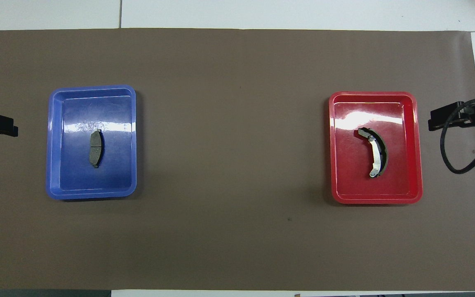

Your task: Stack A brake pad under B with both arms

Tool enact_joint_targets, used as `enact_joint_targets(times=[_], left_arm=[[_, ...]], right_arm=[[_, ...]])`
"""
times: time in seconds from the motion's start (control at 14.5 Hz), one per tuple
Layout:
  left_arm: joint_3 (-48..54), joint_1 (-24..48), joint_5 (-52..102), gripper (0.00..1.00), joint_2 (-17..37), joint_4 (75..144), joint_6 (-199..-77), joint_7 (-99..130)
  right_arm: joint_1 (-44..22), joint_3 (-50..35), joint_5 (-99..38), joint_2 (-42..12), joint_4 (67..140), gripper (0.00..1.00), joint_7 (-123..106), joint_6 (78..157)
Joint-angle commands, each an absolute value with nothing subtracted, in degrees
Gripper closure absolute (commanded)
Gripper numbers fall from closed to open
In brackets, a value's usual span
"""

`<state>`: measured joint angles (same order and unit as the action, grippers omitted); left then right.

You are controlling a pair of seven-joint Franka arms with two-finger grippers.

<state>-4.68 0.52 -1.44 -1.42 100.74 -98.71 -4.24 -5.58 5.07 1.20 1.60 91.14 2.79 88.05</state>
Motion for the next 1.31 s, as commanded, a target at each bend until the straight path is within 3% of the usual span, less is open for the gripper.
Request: enact_joint_targets(times=[0.0,1.24], left_arm=[[-4.75,0.44,-1.32,0.01,-2.20,100.90,-98.17,-4.57],[-4.75,0.52,-1.41,0.01,-2.90,101.34,-95.36,-5.10]], right_arm=[[-4.92,4.75,1.23,2.11,91.32,0.00,1.58,87.98],[-4.75,4.75,1.14,2.11,91.32,0.00,1.76,87.89]])
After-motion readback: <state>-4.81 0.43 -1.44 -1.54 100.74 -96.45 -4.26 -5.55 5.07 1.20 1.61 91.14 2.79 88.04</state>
